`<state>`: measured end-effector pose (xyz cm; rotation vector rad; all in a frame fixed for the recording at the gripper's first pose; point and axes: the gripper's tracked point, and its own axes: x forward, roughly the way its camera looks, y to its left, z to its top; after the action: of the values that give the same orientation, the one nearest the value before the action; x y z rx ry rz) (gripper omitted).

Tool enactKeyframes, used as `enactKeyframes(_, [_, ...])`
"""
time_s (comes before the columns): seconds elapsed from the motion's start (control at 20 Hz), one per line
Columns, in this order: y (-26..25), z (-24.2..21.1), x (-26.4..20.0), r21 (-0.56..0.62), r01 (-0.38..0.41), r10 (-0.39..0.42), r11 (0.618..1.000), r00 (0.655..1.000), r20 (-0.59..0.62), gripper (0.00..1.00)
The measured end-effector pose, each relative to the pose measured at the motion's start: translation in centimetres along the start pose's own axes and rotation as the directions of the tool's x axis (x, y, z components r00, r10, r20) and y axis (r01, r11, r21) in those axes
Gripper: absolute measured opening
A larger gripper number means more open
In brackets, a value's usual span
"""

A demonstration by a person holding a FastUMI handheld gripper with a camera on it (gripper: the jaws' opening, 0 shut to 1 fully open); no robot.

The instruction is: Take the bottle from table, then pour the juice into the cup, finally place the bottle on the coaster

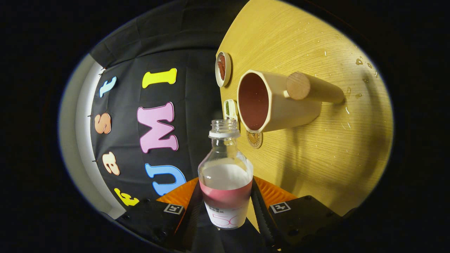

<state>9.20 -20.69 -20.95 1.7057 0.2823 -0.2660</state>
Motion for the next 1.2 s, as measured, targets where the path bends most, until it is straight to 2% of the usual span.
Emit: enactKeyframes(1.2, [1.0, 0.4, 0.8, 0.219, -0.016, 0.016, 0.976, 1.000, 0.004, 0.74])
